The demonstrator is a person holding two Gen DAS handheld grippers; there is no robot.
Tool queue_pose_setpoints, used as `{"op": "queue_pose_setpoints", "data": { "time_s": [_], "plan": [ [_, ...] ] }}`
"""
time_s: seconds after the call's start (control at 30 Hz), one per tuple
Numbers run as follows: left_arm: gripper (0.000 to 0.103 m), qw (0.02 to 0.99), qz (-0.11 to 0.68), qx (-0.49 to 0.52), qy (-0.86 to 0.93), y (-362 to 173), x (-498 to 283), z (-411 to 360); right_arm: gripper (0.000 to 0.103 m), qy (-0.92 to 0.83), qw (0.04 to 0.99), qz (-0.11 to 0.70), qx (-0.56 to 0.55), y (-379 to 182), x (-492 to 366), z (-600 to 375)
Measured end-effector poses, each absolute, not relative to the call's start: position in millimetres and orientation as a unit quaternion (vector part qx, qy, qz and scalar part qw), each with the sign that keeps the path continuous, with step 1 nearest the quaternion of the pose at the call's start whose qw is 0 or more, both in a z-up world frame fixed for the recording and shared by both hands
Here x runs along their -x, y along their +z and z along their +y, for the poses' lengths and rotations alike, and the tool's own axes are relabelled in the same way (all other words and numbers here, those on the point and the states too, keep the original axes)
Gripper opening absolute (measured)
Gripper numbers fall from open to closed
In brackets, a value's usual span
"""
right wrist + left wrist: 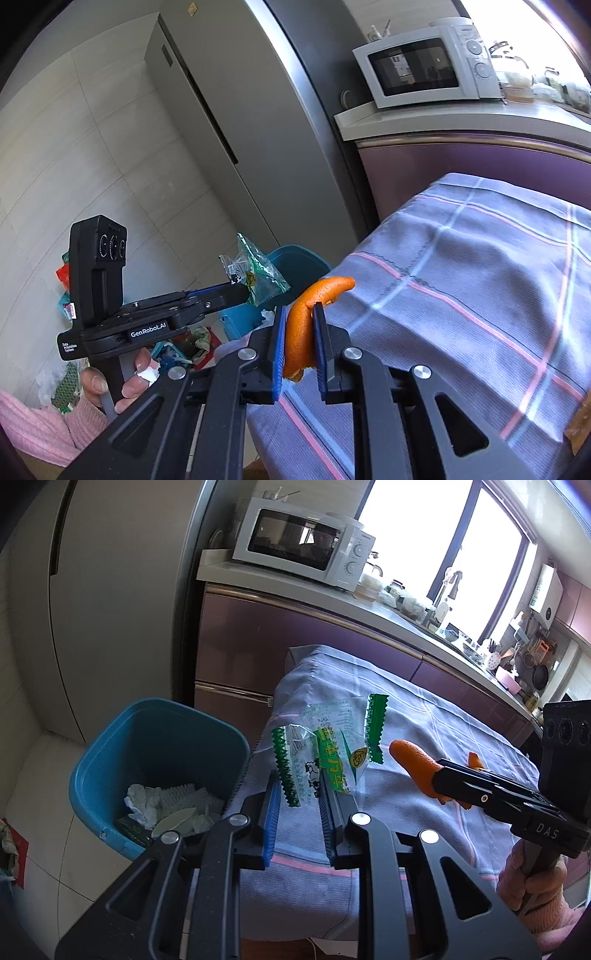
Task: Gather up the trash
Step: 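Carry the wrapper and orange peel over the teal bin and release both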
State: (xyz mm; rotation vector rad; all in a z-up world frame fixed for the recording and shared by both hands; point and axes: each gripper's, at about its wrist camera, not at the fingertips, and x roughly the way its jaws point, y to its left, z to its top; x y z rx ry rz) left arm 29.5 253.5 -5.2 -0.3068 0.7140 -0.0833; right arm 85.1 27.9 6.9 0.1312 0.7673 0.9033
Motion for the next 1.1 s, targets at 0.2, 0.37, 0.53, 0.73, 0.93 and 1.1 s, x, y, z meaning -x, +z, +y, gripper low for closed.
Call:
{"op": "queue_pose_setpoints", "data": {
  "time_s": [0.2,0.37,0.53,0.73,0.93,1.1],
  "plan": [
    [0.021,0.925,0.346,0.156,-0.010,-7.4,-24.8,277.2,0.013,0.445,0.816,0.365,-0.051,6.5,-89.6,54.2],
    [0.021,0.925,0.345,0.157,0.017,-11.2,-23.0,295.0,0.013,0.460,0.806,0.370,-0.040,5.4,-95.2,77.7],
    [0.021,0.923,0.347,0.162,0.041,-17.5,-22.0,314.7,0.013,0.473,0.796,0.376,-0.030,3.1,-102.4,100.8],
    [0.021,0.918,0.353,0.167,0.064,-26.1,-23.7,334.1,0.013,0.482,0.789,0.381,-0.017,-0.6,-108.1,124.7],
    [0.021,0.912,0.362,0.173,0.084,-37.1,-25.3,345.3,0.013,0.485,0.781,0.392,-0.004,-5.8,-117.7,147.6],
    [0.021,0.907,0.371,0.175,0.096,-48.2,-28.1,354.4,0.013,0.483,0.777,0.403,0.007,-11.9,-123.0,163.3]
  ]
}}
